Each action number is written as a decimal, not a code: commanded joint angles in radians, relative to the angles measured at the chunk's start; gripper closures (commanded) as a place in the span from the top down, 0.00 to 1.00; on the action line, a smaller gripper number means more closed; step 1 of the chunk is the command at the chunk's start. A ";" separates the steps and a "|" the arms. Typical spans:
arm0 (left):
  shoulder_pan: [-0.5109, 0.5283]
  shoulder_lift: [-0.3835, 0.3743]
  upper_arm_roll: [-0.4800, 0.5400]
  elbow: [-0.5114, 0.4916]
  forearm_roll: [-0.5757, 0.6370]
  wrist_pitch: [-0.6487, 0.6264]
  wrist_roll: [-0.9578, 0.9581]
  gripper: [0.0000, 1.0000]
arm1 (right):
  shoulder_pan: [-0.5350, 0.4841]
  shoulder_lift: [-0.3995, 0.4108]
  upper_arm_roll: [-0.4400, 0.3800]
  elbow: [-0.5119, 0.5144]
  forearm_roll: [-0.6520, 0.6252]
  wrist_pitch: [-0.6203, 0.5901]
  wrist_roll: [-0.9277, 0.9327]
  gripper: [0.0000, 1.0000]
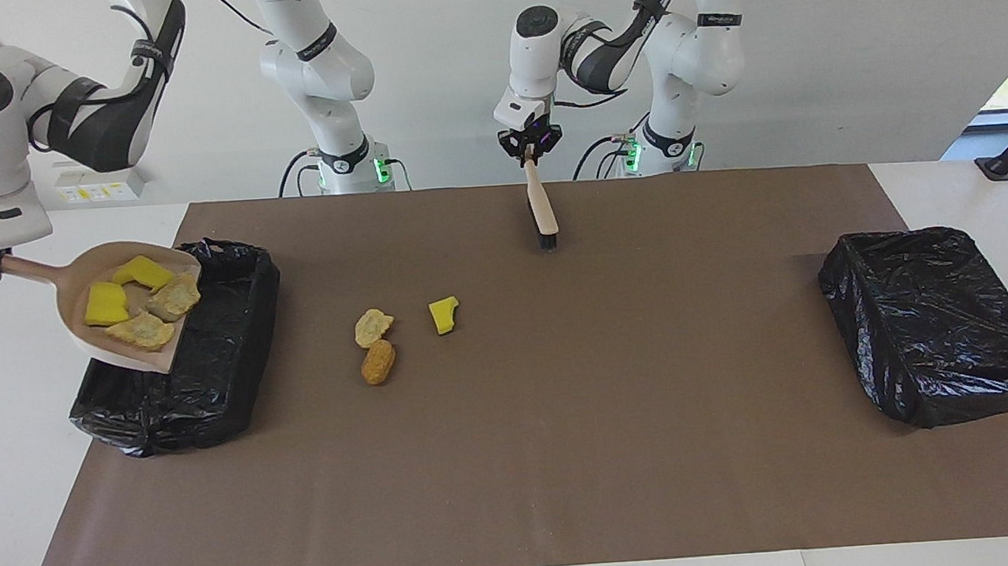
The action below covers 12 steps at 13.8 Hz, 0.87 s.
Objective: Sweep and dump trash in bin
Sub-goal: 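Tip the dustpan over the trash bag with the right gripper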
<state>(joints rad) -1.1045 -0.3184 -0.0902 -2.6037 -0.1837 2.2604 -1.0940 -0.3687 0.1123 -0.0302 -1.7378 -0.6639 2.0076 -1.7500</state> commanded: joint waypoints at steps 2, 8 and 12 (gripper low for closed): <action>-0.066 0.033 0.012 0.016 -0.016 0.013 -0.014 0.00 | 0.059 -0.005 0.010 -0.014 -0.088 -0.004 0.041 0.00; -0.066 0.087 0.013 0.016 -0.022 0.074 -0.009 0.00 | 0.114 -0.011 0.010 -0.052 -0.250 -0.004 0.138 0.00; -0.054 0.111 0.015 0.049 -0.022 0.056 0.028 0.69 | 0.134 -0.019 0.012 -0.060 -0.269 -0.019 0.147 0.00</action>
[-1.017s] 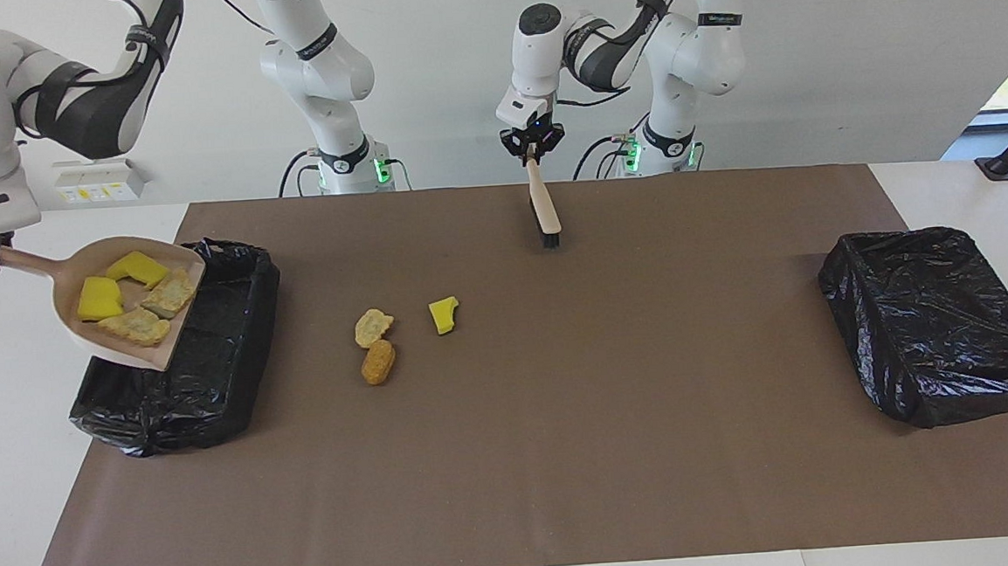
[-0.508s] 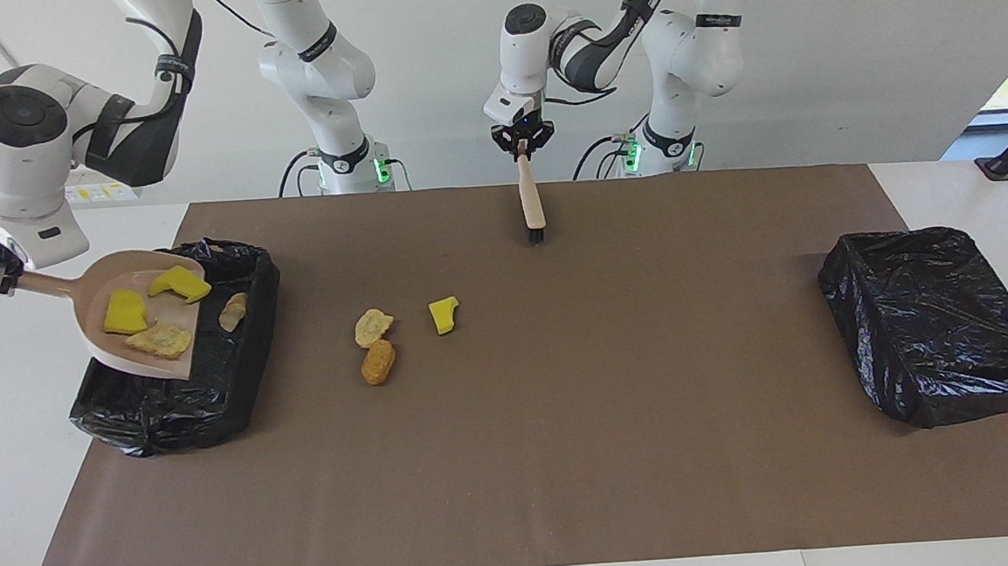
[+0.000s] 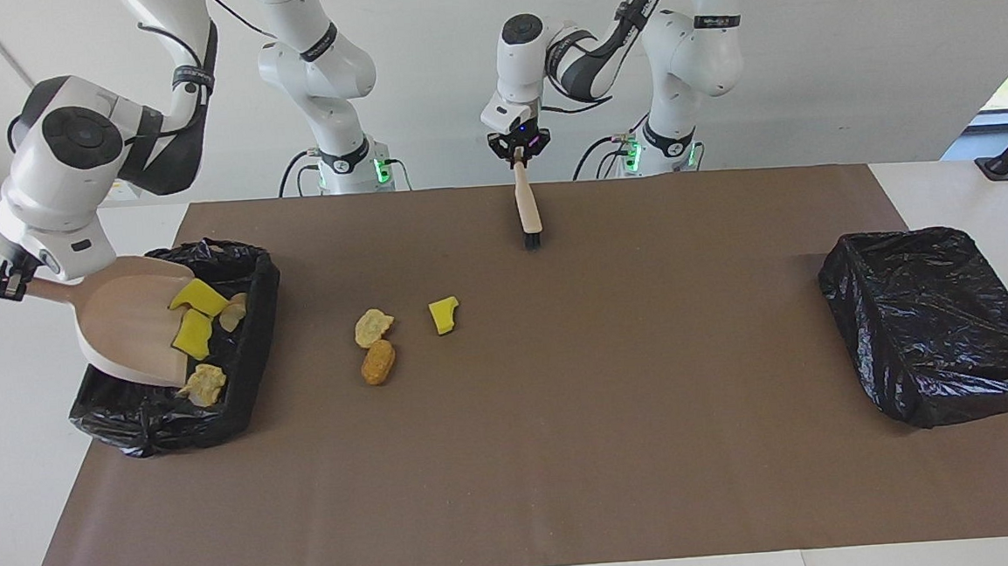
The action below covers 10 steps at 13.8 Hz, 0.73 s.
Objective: Sweep and dump trash in bin
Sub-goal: 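Tip the dustpan over the trash bag with the right gripper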
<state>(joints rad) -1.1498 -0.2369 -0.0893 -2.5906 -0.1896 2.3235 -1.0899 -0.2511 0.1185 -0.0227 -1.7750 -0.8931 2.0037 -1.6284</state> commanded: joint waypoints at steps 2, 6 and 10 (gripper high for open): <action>0.036 0.037 0.022 0.105 -0.008 -0.073 0.034 0.90 | 0.058 -0.017 0.007 0.015 -0.091 -0.075 0.030 0.00; 0.189 0.033 0.022 0.242 0.057 -0.251 0.126 1.00 | 0.059 -0.033 0.018 0.035 -0.177 -0.080 0.018 0.00; 0.443 0.034 0.022 0.371 0.139 -0.324 0.350 1.00 | 0.088 -0.033 0.023 0.092 -0.210 -0.124 -0.005 0.00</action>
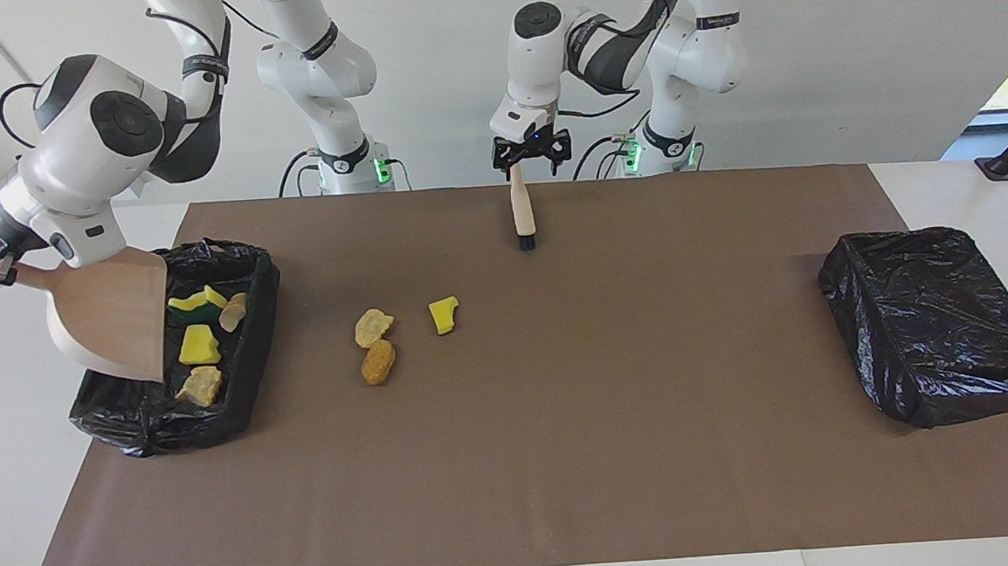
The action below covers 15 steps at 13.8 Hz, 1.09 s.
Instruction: Sweep and dump trash in bin
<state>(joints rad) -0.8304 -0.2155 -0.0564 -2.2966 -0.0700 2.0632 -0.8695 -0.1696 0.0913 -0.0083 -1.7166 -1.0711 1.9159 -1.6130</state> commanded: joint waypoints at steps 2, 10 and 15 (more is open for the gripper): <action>0.255 0.018 -0.013 0.184 0.019 -0.130 0.304 1.00 | 0.019 -0.005 0.043 0.086 -0.010 -0.110 -0.002 0.00; 0.583 0.070 -0.010 0.587 0.021 -0.441 0.711 1.00 | 0.075 -0.004 0.125 0.149 0.613 -0.282 0.707 0.00; 0.688 0.102 -0.006 0.727 0.023 -0.560 0.757 1.00 | 0.180 0.024 0.137 0.141 0.816 -0.271 1.229 0.00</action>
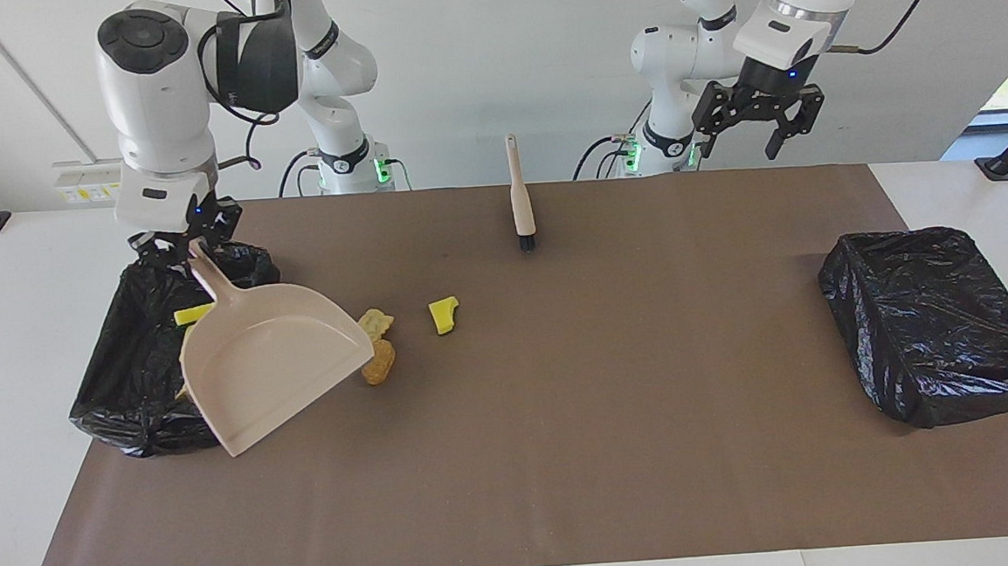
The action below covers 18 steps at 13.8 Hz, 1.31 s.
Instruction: Sweep and dump trash in bin
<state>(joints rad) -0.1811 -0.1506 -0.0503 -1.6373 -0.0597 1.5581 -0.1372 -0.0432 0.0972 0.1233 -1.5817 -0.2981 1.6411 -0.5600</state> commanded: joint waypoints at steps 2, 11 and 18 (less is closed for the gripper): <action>0.051 0.034 -0.013 0.068 0.012 -0.069 0.086 1.00 | 0.127 0.059 0.007 0.008 0.074 0.003 0.355 0.00; 0.130 0.063 0.072 0.068 0.012 -0.046 0.320 1.00 | 0.417 0.234 0.007 0.014 0.332 0.250 1.037 0.00; 0.157 0.157 0.055 0.207 0.029 -0.087 0.320 1.00 | 0.577 0.392 0.007 0.031 0.332 0.394 1.241 0.00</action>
<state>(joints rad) -0.0422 -0.0320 0.0263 -1.5005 -0.0494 1.5175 0.1717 0.5211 0.4543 0.1335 -1.5826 0.0158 2.0204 0.6499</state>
